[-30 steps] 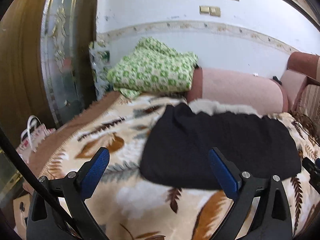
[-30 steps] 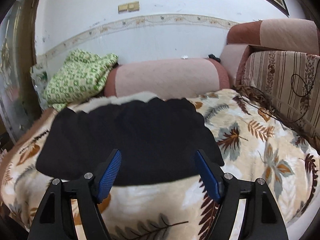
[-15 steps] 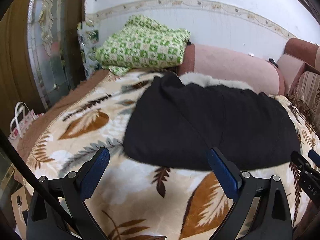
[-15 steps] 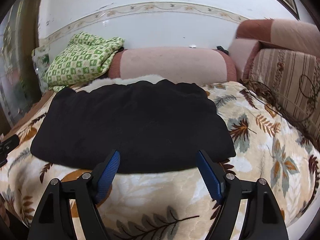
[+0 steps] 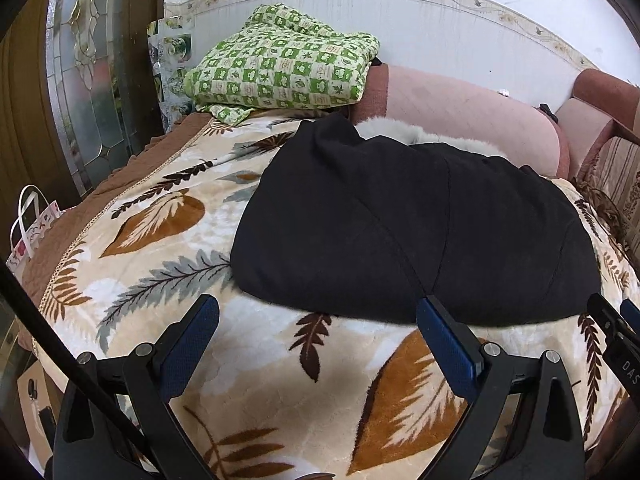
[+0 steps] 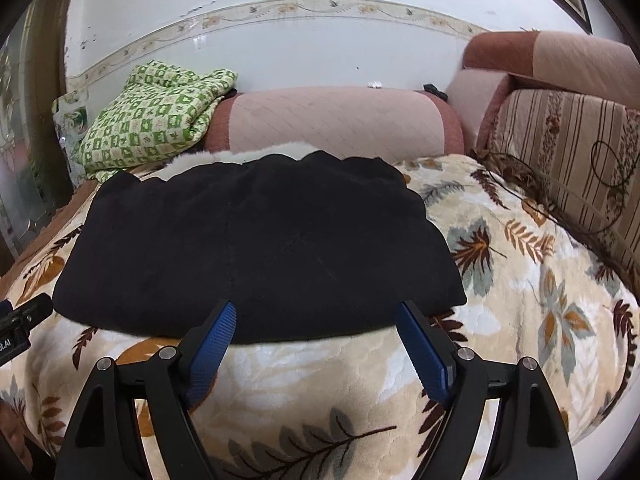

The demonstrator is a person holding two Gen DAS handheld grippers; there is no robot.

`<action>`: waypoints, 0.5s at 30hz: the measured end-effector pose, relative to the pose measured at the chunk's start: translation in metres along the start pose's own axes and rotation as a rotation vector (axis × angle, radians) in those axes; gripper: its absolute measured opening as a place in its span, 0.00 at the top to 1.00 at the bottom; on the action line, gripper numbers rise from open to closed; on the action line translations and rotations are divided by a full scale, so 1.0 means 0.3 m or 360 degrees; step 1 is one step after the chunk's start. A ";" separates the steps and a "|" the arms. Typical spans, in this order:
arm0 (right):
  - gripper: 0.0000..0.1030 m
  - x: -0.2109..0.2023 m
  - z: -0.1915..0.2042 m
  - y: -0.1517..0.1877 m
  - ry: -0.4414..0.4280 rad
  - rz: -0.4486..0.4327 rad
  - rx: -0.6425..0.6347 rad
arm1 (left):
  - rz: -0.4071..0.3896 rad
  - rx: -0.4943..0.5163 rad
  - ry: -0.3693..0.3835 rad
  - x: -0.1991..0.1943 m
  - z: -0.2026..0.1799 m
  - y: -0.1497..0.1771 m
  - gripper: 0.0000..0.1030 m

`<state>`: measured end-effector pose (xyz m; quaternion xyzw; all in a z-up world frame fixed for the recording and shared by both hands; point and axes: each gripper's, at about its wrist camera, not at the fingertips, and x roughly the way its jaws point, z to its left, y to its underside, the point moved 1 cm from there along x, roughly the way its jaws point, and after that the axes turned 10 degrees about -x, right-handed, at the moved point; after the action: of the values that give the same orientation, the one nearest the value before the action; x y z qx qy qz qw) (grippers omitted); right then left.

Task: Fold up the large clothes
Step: 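Release the folded coat and pull both tools back from it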

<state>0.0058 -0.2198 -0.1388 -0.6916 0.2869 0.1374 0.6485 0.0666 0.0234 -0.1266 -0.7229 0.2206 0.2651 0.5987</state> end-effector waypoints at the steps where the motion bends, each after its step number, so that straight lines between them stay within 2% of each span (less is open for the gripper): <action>1: 0.17 0.000 0.001 0.001 0.0004 0.0001 -0.0004 | 0.0000 0.0002 0.0000 0.000 -0.001 0.000 0.04; 15: 0.16 0.015 0.060 0.013 0.0056 0.0017 -0.0131 | 0.0022 0.0045 0.0025 0.008 -0.021 0.014 0.04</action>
<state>0.0105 -0.2033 -0.1468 -0.7185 0.2958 0.1403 0.6137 0.0665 0.0166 -0.1304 -0.7149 0.2341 0.2605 0.6052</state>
